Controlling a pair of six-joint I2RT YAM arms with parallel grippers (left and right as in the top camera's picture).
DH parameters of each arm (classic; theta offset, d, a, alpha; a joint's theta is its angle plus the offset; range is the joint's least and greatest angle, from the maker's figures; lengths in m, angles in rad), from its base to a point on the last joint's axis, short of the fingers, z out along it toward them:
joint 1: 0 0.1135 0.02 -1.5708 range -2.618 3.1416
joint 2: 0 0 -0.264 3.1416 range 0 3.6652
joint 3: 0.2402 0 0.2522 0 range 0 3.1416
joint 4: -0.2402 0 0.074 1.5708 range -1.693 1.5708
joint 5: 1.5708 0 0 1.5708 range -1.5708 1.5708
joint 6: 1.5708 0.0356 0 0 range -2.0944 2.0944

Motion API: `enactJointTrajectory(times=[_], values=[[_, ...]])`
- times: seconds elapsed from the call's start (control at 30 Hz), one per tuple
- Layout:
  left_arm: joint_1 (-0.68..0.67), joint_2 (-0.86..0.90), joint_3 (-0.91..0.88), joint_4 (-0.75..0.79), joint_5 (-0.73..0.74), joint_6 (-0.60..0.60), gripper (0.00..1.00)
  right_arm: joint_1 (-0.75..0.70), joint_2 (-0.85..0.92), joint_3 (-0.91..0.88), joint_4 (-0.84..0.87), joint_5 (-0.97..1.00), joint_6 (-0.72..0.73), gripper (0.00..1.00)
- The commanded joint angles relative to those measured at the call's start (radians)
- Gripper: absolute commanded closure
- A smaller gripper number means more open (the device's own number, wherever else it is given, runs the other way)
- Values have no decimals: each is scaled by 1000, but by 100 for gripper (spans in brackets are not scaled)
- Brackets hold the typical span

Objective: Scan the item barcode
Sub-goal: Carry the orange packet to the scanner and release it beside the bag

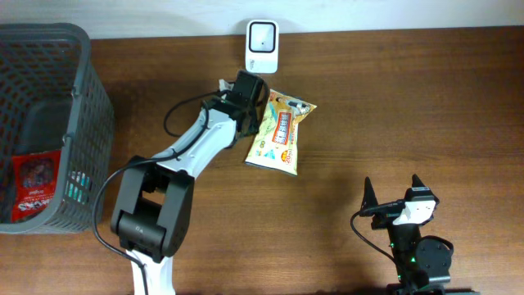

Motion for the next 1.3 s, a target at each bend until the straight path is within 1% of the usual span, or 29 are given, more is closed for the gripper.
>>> enactJointTrajectory(times=[0.0, 0.03, 0.07, 0.1, 0.17, 0.23, 0.27, 0.3, 0.33, 0.37, 0.4, 0.53, 0.6, 0.67, 0.8, 0.93, 1.0, 1.03, 1.1, 1.17, 1.2, 1.27], values=[[-32, -8, -7, -2, 211, 0, 38, -6, -7, -9, -3, -1, -3, 2], [-38, -8, -7, -2, 249, 0, 25, -6, -7, -9, -3, -1, -3, 1], [-45, -8, -7, -2, 285, 0, 23, -6, -7, -9, -3, -2, -3, 1], [-53, -8, -7, -2, 307, -1, 23, -6, -7, -9, -3, -2, -3, 1], [-69, -8, -7, -2, 311, -1, 22, -6, -7, -9, -3, -2, -3, 2], [-85, -8, -7, -2, 310, 0, 18, -6, -7, -9, -3, -1, -3, 2], [-89, -8, -7, -2, 310, -1, 19, -6, -7, -9, -3, -1, -3, 1], [-93, -8, -7, -2, 311, 0, 25, -6, -7, -9, -3, -1, -3, 2], [-96, -8, -6, -2, 315, 0, 25, -6, -7, -9, -3, -1, -3, 1], [-100, -8, -7, -2, 337, 0, 29, -6, -7, -9, -3, -2, -3, 2], [-103, -8, -6, -2, 356, 0, 30, -6, -7, -9, -3, -1, -3, 2], [-125, -8, -7, 0, 371, 0, 31, -6, -7, -9, -3, -1, -3, 1], [-147, 0, -7, 38, 322, 21, 31, -6, -7, -9, -3, -1, -3, 1], [-170, 10, -7, 86, 317, 64, 30, -6, -7, -9, -3, -2, -3, 1], [-248, 32, -7, 185, 321, 64, 30, -6, -7, -9, -3, -1, -3, 1], [-303, 51, -7, 212, 312, 64, 30, -6, -7, -9, -3, -1, -3, 2], [-317, 50, -3, 213, 313, 84, 33, -6, -7, -9, -3, -1, -3, 2], [-318, 48, 7, 211, 313, 119, 38, -6, -7, -9, -3, -2, -3, 1], [-316, 42, 66, 174, 308, 196, 43, -6, -7, -9, -3, -1, -3, 1], [-307, 24, 148, 101, 252, 222, 44, -6, -7, -9, -3, -2, -3, 1], [-301, 16, 192, 60, 183, 222, 44, -6, -7, -9, -3, -1, -3, 2], [-284, 9, 264, -3, -7, 221, 43, -6, -7, -9, -3, -1, -3, 1]])
